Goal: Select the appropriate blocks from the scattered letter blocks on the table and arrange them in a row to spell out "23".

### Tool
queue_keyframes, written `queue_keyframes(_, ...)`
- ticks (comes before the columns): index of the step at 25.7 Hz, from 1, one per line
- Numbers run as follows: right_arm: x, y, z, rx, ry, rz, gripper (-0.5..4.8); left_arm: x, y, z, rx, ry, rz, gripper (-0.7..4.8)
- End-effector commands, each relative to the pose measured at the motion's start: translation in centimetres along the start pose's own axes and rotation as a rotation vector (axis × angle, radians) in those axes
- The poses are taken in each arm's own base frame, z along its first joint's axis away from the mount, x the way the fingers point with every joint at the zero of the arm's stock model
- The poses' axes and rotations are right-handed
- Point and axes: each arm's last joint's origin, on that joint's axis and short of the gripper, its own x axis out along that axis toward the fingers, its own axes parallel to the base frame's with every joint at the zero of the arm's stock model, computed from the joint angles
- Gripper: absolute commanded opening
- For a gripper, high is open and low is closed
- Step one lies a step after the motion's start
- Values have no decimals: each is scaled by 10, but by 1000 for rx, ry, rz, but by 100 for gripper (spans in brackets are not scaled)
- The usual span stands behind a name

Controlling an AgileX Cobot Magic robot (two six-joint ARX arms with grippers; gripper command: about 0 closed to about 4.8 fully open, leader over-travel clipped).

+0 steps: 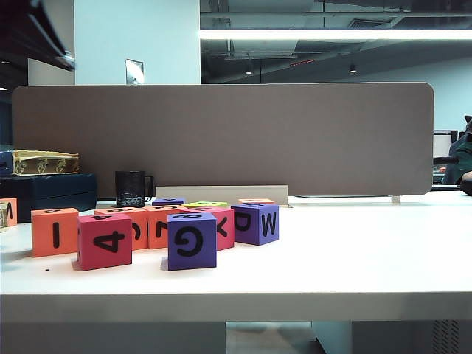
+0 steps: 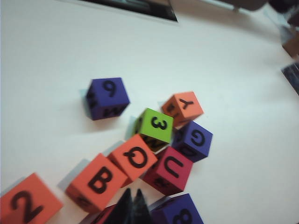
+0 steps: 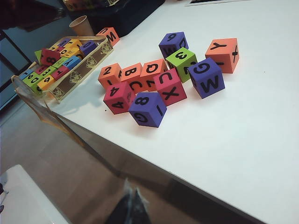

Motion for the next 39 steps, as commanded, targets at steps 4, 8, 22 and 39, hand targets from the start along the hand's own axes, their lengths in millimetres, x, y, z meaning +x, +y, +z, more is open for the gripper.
queue_keyframes(4, -1, 1, 3, -17, -16, 6, -1, 40, -14, 23, 53, 50, -53, -6)
queue_keyframes(8, -1, 1, 3, -17, -16, 6, -1, 59, -19, 30, 87, 74, -69, -6)
queue_keyframes(22, -1, 1, 3, -17, -16, 3, -1, 123, -33, 41, 195, 139, -41, -6)
queue_keyframes(39, -1, 1, 3, -17, -16, 2, -1, 196, -59, 19, 393, 287, 10, 85)
